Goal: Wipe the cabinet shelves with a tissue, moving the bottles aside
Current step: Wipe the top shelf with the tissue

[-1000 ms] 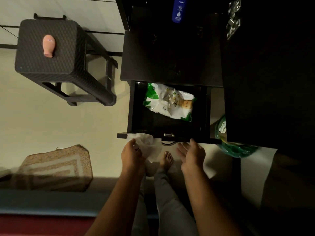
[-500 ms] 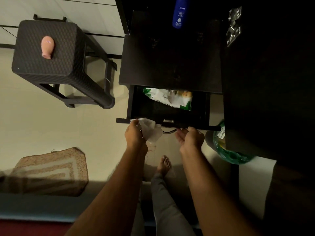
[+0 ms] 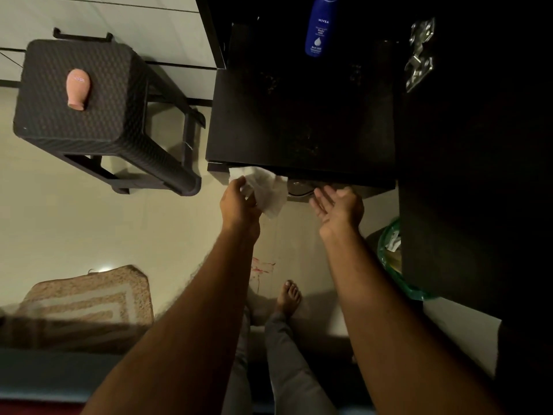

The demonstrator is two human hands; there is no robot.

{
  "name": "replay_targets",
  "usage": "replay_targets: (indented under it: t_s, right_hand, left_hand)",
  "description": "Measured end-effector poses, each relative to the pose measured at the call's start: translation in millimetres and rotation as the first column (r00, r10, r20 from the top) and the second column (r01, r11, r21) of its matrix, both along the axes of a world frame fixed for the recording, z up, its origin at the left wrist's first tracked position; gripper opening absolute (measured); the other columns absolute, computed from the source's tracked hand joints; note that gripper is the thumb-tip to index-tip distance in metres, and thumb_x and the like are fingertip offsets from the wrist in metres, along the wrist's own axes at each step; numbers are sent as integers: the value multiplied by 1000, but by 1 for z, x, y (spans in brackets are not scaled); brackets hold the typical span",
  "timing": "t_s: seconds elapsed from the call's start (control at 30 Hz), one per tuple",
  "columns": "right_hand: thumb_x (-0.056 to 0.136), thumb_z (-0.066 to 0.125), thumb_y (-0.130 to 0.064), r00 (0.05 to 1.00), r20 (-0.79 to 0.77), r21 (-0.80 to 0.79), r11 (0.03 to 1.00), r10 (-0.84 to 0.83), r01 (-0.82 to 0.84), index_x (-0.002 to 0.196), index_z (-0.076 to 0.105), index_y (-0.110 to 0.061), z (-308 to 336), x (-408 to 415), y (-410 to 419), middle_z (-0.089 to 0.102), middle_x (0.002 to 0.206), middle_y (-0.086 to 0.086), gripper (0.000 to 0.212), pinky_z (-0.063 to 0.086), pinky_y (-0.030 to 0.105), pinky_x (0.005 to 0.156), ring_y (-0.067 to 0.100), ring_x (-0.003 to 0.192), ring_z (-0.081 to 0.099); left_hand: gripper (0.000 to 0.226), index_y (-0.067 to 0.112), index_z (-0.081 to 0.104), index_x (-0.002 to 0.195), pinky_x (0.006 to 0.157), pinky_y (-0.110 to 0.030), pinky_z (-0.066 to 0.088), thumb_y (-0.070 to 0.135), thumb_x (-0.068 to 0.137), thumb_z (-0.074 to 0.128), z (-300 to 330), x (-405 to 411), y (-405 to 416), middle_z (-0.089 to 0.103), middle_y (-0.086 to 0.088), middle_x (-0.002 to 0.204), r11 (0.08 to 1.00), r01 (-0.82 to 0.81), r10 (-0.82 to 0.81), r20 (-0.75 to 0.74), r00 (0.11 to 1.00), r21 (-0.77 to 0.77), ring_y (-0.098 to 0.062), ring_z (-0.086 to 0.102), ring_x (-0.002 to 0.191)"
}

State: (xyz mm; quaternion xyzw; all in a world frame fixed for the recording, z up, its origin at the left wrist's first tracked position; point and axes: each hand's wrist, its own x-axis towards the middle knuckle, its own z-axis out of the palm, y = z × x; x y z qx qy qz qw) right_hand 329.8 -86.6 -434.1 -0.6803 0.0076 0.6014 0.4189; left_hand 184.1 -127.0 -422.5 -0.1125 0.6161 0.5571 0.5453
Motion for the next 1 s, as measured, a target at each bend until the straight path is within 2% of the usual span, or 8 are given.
replay_targets:
  t_s: [0.2, 0.33, 0.6, 0.73, 0.8, 0.9, 0.93, 1.0]
  right_hand:
    - [103, 29, -19, 992, -117, 55, 997, -39, 46, 151, 28, -16, 3, -1, 15, 53, 140, 14, 48, 55, 44, 79, 32, 107, 63]
    - [102, 31, -16, 991, -136, 55, 998, -16, 24, 151, 27, -16, 5, 0, 10, 54, 140, 13, 49, 53, 48, 90, 31, 108, 63]
    - [97, 52, -10, 911, 221, 76, 925, 349, -373, 119, 57, -16, 41, -9, -9, 67, 111, 5, 24, 55, 30, 68, 15, 95, 68]
    - [93, 63, -17, 768, 379, 142, 787, 517, -600, 113, 62, -17, 83, -13, -16, 66, 111, 2, 19, 58, 28, 70, 12, 94, 65]
    - [92, 66, -23, 677, 462, 199, 677, 573, -709, 117, 62, -14, 108, -12, -14, 65, 106, -3, 27, 55, 23, 74, 8, 94, 63]
    - [92, 66, -28, 559, 533, 240, 520, 635, -820, 119, 62, -13, 152, -9, -7, 65, 103, -4, 31, 53, 24, 78, 8, 96, 62]
    - [92, 66, -28, 526, 548, 240, 479, 651, -844, 117, 63, -14, 166, -9, -4, 67, 104, -2, 29, 52, 25, 75, 11, 97, 63]
    - [93, 64, -27, 480, 586, 253, 415, 653, -874, 107, 65, -13, 199, -9, 0, 68, 98, -1, 19, 50, 22, 69, 12, 92, 64]
  left_hand:
    - [16, 18, 49, 114, 104, -46, 45, 26, 101, 43, 1, -2, 23, 59, -7, 117, 999, 38, -39, 8, 999, 30, -29, 56, 117]
    - [19, 19, 43, 118, 106, -45, 44, 27, 101, 42, 1, -2, 21, 57, -4, 115, 997, 67, -67, -2, 998, 36, -28, 55, 118]
    - [44, 11, 48, 136, 101, -48, 47, 33, 97, 48, 33, 0, -8, 58, -12, 131, 987, 163, -163, -70, 984, -9, -30, 59, 114]
    - [31, 13, 58, 118, 85, -40, 53, 32, 98, 42, 81, 3, -16, 65, -15, 117, 947, 306, -295, -113, 949, 99, -30, 62, 107]
    - [28, 10, 60, 102, 79, -41, 51, 34, 95, 46, 107, 3, -13, 62, -16, 97, 911, 386, -364, -158, 918, 147, -30, 61, 90]
    - [22, 9, 58, 95, 54, -23, 42, 28, 95, 47, 155, 2, -7, 58, -11, 81, 860, 480, -430, -263, 864, 170, -17, 51, 60]
    - [18, 11, 59, 94, 51, -21, 42, 25, 95, 47, 169, 2, -5, 59, -11, 87, 845, 502, -439, -297, 848, 182, -16, 53, 64]
    - [11, 18, 60, 95, 69, -28, 51, 23, 94, 50, 204, 1, 0, 61, -13, 101, 815, 538, -448, -356, 820, 214, -25, 58, 87]
